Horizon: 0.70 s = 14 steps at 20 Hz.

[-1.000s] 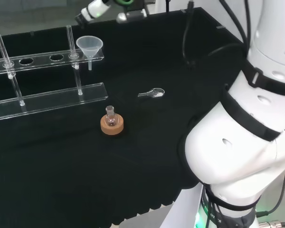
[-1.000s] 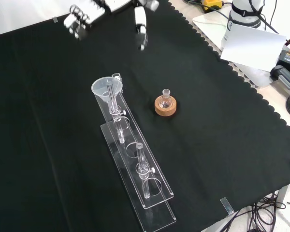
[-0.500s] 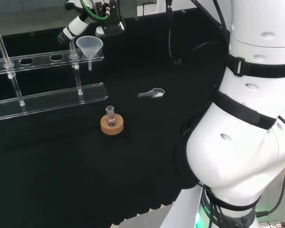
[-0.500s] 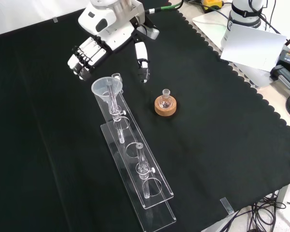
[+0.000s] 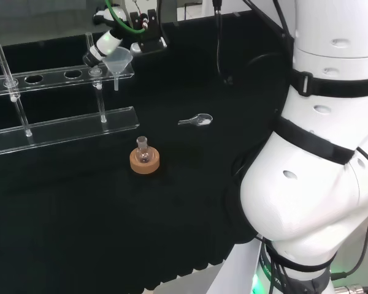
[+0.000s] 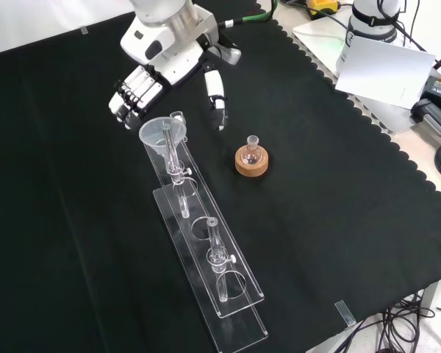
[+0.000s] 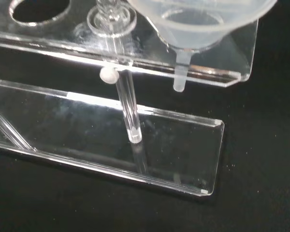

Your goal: Pick up the funnel from the transparent funnel stand.

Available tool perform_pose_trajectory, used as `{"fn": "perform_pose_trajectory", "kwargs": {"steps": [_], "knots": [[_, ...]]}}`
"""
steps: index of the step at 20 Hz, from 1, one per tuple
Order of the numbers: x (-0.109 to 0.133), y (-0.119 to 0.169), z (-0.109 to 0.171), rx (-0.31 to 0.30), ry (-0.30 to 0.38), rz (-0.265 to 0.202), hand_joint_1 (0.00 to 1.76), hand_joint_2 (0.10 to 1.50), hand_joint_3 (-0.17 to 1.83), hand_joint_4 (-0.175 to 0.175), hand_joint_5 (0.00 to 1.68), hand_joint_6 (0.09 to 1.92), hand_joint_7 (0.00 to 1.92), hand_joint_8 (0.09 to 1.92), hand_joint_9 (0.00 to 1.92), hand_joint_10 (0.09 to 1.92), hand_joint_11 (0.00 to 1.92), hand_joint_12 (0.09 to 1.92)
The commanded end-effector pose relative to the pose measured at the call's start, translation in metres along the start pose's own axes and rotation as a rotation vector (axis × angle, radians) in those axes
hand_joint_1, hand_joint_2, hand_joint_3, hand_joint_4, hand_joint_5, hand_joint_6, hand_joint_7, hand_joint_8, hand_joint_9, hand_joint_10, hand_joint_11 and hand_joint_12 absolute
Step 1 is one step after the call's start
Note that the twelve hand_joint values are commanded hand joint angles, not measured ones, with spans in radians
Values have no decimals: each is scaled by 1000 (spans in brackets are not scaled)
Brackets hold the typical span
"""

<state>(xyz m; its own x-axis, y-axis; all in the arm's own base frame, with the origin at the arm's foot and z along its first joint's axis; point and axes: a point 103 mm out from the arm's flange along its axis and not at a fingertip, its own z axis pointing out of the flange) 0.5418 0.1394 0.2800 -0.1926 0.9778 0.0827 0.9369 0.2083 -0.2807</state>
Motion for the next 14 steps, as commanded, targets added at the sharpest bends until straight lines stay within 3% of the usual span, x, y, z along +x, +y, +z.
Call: {"fn": "perform_pose_trajectory", "kwargs": {"steps": [1, 2, 3, 6, 11, 14], "knots": [[-16, 18, 12, 58, 11, 12, 557, 587, 58, 13, 0, 87, 0, 87, 0, 87, 19, 87], [-18, 20, 14, 61, 11, 15, 558, 587, 58, 13, 0, 87, 0, 87, 0, 87, 19, 87], [-18, 28, 17, 113, -21, 71, 560, 587, 58, 13, 0, 87, 0, 87, 0, 87, 19, 87], [-12, 38, 21, 120, -23, 54, 565, 587, 56, 12, 0, 87, 0, 87, 0, 87, 19, 87], [-23, 34, 26, 126, -4, 22, 581, 595, 39, 11, 0, 87, 0, 87, 0, 87, 16, 100], [-37, 24, 27, 127, -20, 20, 595, 605, 13, -1, 0, 87, 18, 87, 30, 87, 1, 622]]}}
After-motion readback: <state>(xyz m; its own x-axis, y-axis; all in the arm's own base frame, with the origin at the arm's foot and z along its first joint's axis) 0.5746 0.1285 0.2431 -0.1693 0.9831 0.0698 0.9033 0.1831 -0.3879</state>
